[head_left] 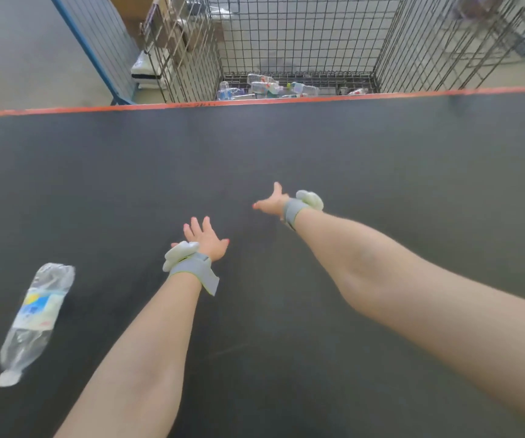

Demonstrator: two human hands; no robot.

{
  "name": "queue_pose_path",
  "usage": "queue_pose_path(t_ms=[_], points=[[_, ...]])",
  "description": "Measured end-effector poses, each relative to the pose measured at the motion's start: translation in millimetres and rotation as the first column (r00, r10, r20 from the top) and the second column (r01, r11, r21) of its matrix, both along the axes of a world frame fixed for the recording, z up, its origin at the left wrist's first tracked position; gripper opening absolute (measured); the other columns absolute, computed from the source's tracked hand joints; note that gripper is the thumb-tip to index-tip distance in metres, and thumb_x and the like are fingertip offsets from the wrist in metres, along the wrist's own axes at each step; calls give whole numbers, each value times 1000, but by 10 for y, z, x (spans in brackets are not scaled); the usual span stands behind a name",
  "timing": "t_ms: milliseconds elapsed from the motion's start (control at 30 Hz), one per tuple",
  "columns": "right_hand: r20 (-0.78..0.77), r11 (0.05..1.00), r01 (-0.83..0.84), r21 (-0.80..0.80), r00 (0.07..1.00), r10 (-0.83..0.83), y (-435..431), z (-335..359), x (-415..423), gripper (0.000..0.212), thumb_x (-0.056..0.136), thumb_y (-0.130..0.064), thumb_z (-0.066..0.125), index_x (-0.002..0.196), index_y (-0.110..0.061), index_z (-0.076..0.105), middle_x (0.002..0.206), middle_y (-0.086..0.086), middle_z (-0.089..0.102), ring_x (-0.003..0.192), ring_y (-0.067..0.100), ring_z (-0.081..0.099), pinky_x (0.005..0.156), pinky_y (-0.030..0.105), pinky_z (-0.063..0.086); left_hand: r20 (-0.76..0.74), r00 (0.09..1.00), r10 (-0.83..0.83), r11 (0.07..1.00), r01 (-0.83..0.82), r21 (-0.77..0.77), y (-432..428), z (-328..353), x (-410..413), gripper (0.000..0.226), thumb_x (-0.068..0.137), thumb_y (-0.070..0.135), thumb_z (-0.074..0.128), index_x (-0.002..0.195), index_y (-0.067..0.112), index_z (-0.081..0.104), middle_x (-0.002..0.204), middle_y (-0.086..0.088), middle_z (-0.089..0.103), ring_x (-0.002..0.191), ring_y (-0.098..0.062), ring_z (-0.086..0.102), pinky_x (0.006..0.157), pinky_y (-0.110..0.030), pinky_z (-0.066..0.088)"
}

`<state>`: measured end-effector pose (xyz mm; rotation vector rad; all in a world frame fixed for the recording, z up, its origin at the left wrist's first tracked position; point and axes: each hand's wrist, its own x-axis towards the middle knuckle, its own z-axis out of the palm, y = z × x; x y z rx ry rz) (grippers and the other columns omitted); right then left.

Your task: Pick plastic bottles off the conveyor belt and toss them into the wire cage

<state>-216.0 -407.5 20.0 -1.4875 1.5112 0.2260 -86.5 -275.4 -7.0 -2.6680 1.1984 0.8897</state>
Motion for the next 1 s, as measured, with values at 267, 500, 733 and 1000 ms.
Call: queue_pose_path(t_ms=[267, 500, 733, 1000], points=[[-125, 916, -398, 41, 908, 400, 1424, -240, -211, 100, 88, -52, 61, 154, -31, -12, 162, 4, -15, 150, 30, 2, 118, 49, 14, 99, 994, -37, 980, 17, 198, 1383, -54, 61, 106, 80, 69, 54, 153, 26, -9, 160, -3, -19, 146, -28, -21, 111, -69, 2], [-95, 920, -389, -43, 918, 384, 1901, -433, -198, 94, 90, -46, 61, 155, -30, -5, 162, 3, -10, 150, 27, -6, 120, 48, 10, 237, 967, 95, 986, -125, 112, 1805, -130, 83, 101, 87, 51, 60, 153, 25, -11, 159, -7, -18, 147, -33, -10, 110, -68, 16], [-79, 943, -307, -128, 951, 299, 1584, -437, -261, 93, 89, -43, 62, 154, -32, -2, 163, 4, -4, 150, 25, -4, 119, 48, 8, 57, 980, 190, 981, -187, -47, 1425, -145, -225, 94, 91, 26, 63, 153, 24, -6, 138, -20, 31, 121, -40, 40, 106, -44, 31], [44, 992, 6, -128, 999, 0, 601, -235, -417, 82, 94, -46, 53, 155, -27, 2, 158, 11, 11, 146, 30, 14, 116, 45, 16, -665, 600, 445, 782, -622, -37, -16, 237, -426, 79, 86, 30, 65, 146, 21, 14, 135, -11, 43, 107, -35, 58, 71, -48, 58]])
